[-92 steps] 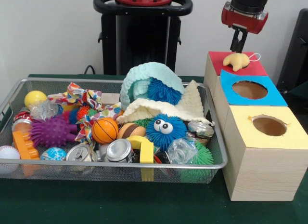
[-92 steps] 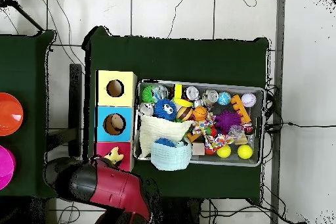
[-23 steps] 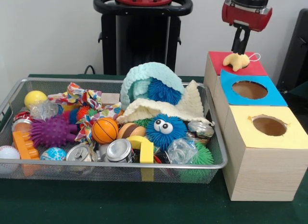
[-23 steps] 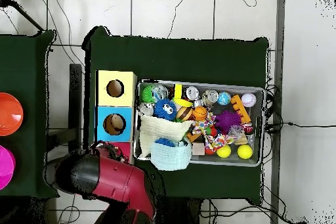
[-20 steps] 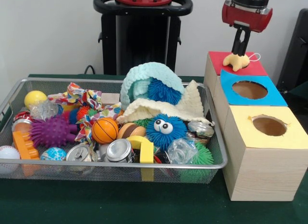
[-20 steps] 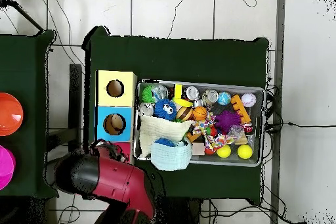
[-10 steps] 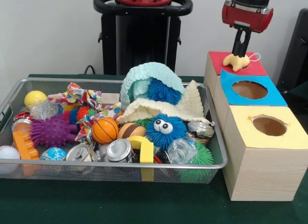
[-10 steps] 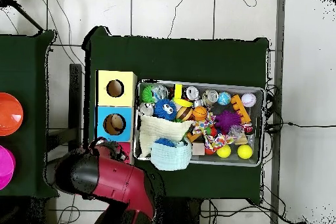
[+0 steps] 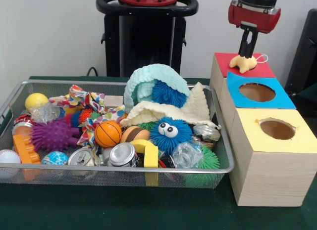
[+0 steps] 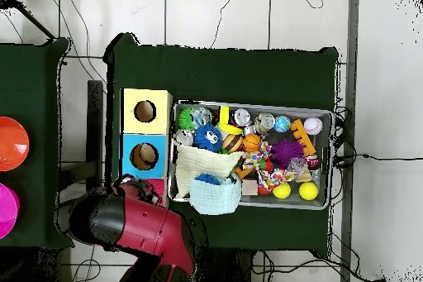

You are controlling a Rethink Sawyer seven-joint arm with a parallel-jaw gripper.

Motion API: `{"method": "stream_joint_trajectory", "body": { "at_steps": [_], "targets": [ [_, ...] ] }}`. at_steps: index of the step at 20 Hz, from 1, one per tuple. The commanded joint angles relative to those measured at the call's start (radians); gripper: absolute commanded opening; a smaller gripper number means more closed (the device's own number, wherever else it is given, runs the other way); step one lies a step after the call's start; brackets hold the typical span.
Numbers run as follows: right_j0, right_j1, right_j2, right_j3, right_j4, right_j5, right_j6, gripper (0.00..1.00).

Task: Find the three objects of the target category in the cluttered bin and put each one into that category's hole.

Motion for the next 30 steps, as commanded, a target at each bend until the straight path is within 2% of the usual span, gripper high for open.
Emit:
{"method": "stream_joint_trajectory", "body": {
  "at_steps": [1,6,30],
  "targets": [
    [-0.006,0.005,0.071,0.055,0.027,0.044,0.234,0.00],
    [-0.021,0.004,0.086,0.073,0.032,0.005,0.218,0.00],
    [0.004,0.034,0.079,0.068,0.032,0.004,0.245,0.00]
  ]
}}
